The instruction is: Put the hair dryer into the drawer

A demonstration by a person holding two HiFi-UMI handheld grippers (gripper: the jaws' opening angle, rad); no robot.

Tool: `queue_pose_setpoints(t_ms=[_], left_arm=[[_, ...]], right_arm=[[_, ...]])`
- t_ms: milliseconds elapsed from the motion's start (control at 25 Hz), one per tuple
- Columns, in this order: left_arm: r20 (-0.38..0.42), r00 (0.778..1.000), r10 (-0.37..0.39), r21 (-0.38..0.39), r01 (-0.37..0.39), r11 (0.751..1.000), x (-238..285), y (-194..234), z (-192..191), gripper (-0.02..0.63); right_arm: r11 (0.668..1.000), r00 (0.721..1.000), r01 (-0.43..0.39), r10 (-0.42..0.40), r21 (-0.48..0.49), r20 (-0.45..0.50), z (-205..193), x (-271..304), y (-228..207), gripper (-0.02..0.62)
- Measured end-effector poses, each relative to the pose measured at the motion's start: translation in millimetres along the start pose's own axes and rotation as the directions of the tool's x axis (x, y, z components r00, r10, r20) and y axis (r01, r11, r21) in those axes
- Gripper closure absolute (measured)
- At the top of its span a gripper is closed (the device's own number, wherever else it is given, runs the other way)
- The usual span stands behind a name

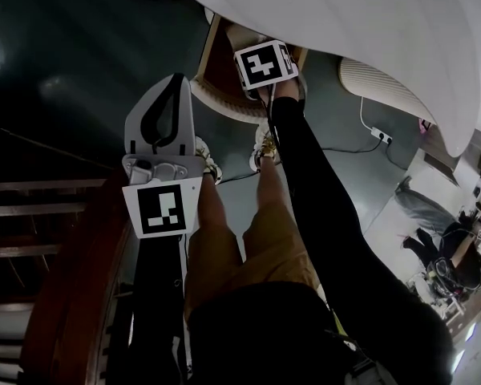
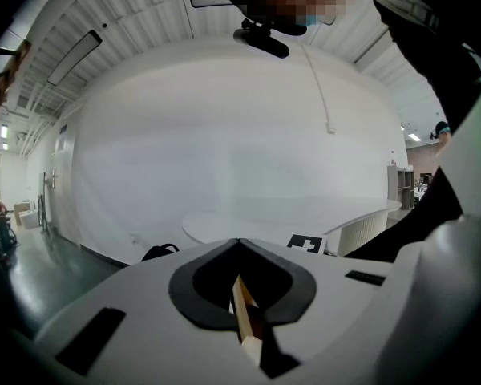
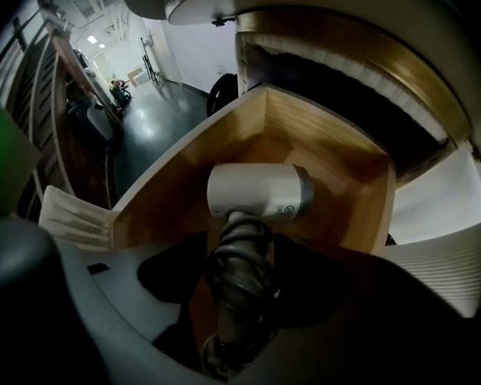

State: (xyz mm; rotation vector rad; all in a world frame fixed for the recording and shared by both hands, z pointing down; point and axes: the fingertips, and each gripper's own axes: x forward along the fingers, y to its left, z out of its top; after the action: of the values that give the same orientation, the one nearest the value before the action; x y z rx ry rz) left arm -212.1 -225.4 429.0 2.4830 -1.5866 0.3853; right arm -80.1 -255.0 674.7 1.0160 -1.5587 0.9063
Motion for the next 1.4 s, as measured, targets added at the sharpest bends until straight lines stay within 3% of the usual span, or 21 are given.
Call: queue_pose_setpoints(t_ms=[680,1400], left_arm=[[-0.006,1.0,0.003,-0.008,-0.003,1.0,0.7,-0.6,-2.3,0.592],[-0.012,1.0,-0.002,-0.034,0.001,0.999,23.5,-18.9,-3.9,0.592]], right_arm=[[1.0,1.0,-0.013,0.013,-0.003,0.019,2.3,3.1,-0.9,0.314],[0.989,0.977,-0.08,0.102,-0.123,0.189,5.5,-46.8,28.9,0.336]])
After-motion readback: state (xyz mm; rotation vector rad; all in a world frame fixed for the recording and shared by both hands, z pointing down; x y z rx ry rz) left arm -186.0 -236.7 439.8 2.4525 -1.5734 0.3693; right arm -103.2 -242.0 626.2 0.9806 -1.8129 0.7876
